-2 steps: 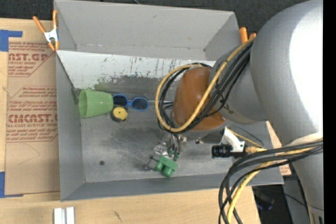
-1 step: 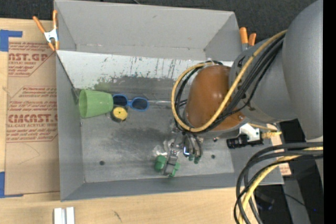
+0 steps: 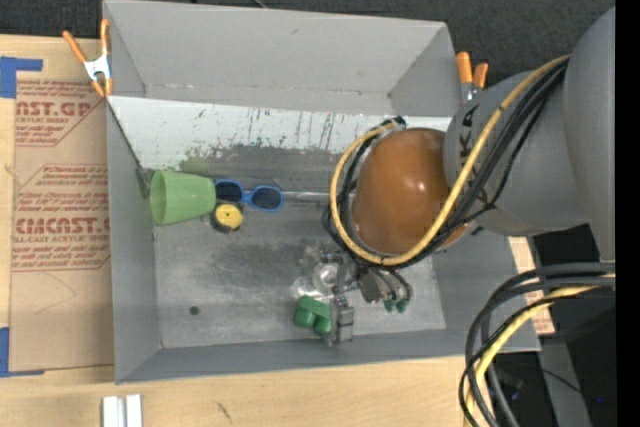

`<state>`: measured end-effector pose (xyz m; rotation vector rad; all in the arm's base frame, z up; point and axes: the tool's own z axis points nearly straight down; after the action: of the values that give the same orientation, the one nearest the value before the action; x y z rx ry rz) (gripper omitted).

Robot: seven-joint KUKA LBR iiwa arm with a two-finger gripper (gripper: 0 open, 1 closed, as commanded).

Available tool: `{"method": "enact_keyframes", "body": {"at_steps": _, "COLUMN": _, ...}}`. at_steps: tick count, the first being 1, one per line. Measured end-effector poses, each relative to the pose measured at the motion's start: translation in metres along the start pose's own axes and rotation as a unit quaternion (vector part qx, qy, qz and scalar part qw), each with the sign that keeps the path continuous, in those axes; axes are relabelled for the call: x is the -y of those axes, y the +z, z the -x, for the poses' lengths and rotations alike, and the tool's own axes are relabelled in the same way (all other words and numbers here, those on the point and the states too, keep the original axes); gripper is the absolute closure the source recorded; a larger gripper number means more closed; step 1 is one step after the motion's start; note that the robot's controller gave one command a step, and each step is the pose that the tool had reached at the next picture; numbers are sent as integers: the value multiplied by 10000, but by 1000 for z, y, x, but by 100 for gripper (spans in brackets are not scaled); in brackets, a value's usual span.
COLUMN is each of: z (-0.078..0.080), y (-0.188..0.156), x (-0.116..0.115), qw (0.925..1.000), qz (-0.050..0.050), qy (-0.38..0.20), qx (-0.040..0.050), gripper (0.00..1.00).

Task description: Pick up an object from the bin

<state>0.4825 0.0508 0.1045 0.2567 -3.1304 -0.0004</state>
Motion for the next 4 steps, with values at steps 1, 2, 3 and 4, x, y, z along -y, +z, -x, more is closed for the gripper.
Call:
{"method": "enact_keyframes", "body": {"at_steps": 1, "z": 2, "y": 33, "x": 4, "qw": 9880, "qz": -6, "qy": -1543, "qx": 65, "gripper": 0}}
{"method": "enact_keyframes", "body": {"at_steps": 2, "z": 3, "y": 32, "x": 3, "qw": 9881, "qz": 0, "qy": -1539, "qx": 74, "gripper": 0}}
{"method": "enact_keyframes", "body": {"at_steps": 3, "z": 4, "y": 30, "x": 3, "qw": 9881, "qz": -1, "qy": -1534, "qx": 92, "gripper": 100}}
{"method": "enact_keyframes", "body": {"at_steps": 4, "z": 6, "y": -44, "x": 3, "qw": 9882, "qz": -9, "qy": -1532, "qx": 44, "gripper": 100}}
